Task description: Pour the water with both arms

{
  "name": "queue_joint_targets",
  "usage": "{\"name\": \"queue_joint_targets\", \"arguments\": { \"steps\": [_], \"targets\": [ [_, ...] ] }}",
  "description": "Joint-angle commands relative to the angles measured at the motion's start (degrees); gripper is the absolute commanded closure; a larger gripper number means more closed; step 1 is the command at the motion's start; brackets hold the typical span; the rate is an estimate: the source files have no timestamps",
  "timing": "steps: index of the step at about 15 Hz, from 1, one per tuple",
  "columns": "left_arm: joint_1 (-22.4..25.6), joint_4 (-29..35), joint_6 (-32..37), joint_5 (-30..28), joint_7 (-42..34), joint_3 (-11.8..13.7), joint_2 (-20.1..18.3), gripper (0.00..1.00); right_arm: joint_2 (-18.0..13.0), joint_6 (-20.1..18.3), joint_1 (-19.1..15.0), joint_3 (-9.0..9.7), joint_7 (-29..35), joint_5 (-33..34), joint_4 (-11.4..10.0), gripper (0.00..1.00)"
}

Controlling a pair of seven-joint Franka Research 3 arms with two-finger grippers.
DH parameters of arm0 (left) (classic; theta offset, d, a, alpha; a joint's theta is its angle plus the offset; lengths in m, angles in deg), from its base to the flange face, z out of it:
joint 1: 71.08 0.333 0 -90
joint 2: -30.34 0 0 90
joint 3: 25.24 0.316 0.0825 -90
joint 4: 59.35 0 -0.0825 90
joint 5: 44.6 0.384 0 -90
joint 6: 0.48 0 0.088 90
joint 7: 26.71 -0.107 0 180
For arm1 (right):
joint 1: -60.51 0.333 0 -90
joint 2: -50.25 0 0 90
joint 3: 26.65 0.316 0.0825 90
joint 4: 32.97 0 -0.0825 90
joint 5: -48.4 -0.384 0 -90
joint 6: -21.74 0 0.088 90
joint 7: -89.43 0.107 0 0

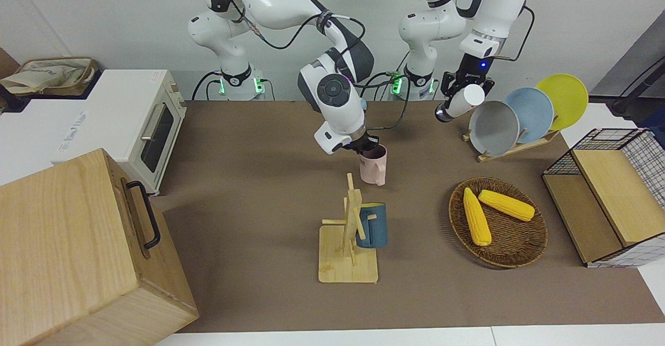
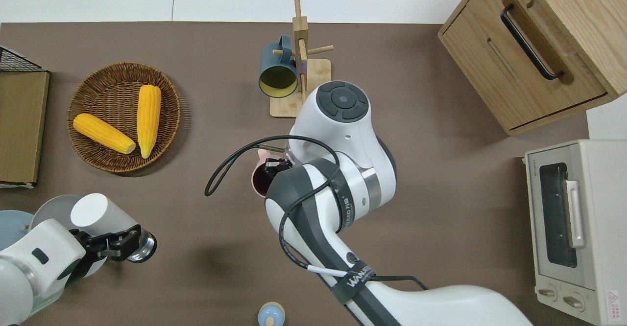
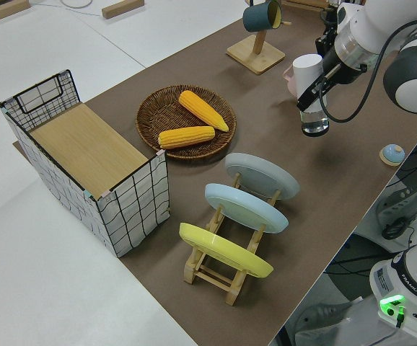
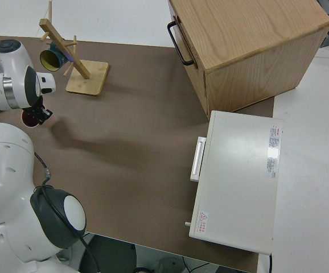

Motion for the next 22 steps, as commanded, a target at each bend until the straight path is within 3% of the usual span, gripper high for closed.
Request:
{"name": "queue_joint_targets", "arguments": {
  "steps": [1,4,9,10,11,12,13,15,17,20,22],
  "targets": [
    [-1.2,1.23,-1.19,-0.96,-0.85,0.3,-1.94,1.0,2.6,2.17,0.31,0.14,3.4,-5.63,3.01,1.0],
    [-1.2,1.23,-1.19,-0.96,-0.85,0.21,-1.76,1.0,4.53,6.39,1.98,0.49,4.29,-7.39,3.1,1.0],
    [-1.12,1.23,-1.19,-0.96,-0.93,0.12,-1.41,1.0,5.42,9.74,2.86,0.49,4.81,-9.51,3.01,1.0],
    [-1.12,1.23,-1.19,-0.96,-0.93,0.12,-1.41,1.0,5.42,9.92,3.2,0.49,4.81,-9.69,2.93,0.818],
    [-1.2,1.23,-1.19,-0.96,-0.85,0.12,-1.41,1.0,5.33,10.7,3.21,0.49,4.81,-10.21,2.84,0.566],
    [-1.2,1.23,-1.27,-0.96,-0.93,0.12,-1.41,1.0,5.33,11.32,3.3,0.49,4.81,-10.22,2.66,0.445],
    [-1.2,1.23,-1.27,-0.96,-0.93,0.03,-1.32,1.0,5.33,11.33,3.56,0.49,4.9,-9.61,2.66,0.017],
    [-1.2,1.23,-1.27,-0.96,-0.93,-0.15,-1.23,1.0,4.63,9.84,3.39,-0.12,4.73,-6.63,2.66,0.009],
    [-1.29,1.14,-1.88,-1.05,-0.85,-1.19,-0.53,1.0,0.69,3.98,2.25,-0.64,4.81,-3.55,2.75,0.009],
    [-1.29,1.14,-2.33,-2.88,-0.67,-4.18,-0.09,1.0,-4.75,-0.96,1.02,-2.66,3.42,0.76,2.49,0.009],
    [-1.47,1.14,-3.2,-5.69,-0.67,-6.46,0.17,1.0,-8.62,-5.87,-2.39,-2.93,-0.61,2.87,2.48,0.009]
  ]
}}
